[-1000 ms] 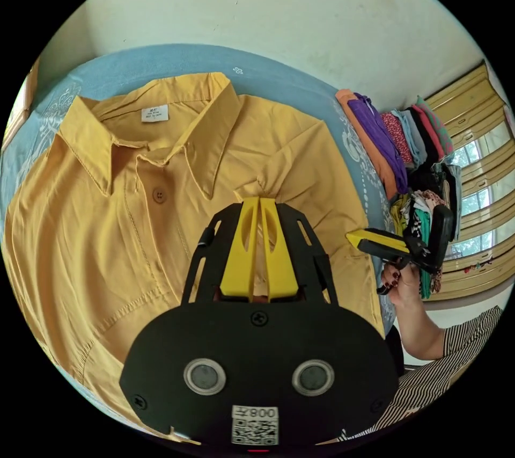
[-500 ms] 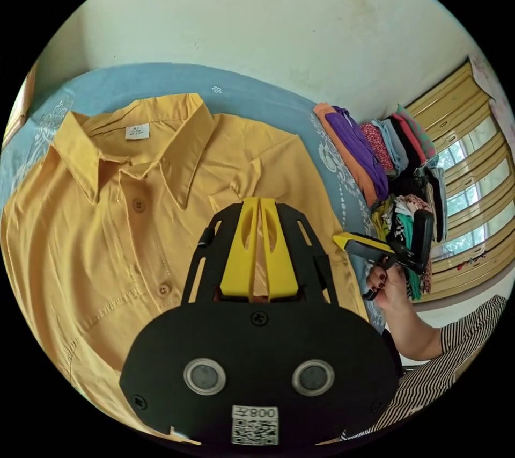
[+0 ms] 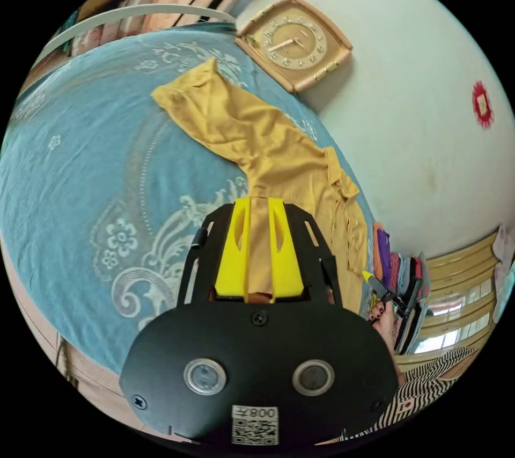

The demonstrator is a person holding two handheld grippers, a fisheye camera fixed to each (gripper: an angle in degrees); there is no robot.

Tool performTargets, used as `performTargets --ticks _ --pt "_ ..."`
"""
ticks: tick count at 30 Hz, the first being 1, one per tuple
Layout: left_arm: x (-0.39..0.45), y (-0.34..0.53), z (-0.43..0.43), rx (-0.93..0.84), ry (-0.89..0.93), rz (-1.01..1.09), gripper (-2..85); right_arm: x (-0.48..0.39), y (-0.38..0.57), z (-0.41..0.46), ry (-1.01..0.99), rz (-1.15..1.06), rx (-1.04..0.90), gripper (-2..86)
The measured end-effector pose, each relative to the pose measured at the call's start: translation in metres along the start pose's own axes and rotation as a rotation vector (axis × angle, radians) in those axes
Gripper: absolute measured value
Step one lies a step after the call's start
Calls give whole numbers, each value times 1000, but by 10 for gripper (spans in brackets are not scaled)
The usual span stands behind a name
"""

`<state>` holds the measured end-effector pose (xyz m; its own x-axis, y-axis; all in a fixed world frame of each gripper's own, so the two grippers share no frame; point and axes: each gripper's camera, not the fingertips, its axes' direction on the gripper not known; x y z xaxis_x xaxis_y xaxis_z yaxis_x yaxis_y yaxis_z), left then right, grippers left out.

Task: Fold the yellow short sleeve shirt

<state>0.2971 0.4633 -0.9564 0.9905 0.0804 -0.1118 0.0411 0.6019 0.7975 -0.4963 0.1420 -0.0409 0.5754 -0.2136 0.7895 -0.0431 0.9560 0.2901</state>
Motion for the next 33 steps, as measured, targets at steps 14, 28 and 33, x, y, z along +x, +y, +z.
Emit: performTargets --ticks 14,28,33 --pt "-158 -98 -112 147 146 -234 67 -188 -82 166 -102 -323 -175 3" --pt "-195 -72 -190 287 289 -162 8 -373 -173 320 -102 -641 -232 41" --pt "-188 -65 -202 266 207 -88 8 -440 -192 399 -9 -731 -325 62"
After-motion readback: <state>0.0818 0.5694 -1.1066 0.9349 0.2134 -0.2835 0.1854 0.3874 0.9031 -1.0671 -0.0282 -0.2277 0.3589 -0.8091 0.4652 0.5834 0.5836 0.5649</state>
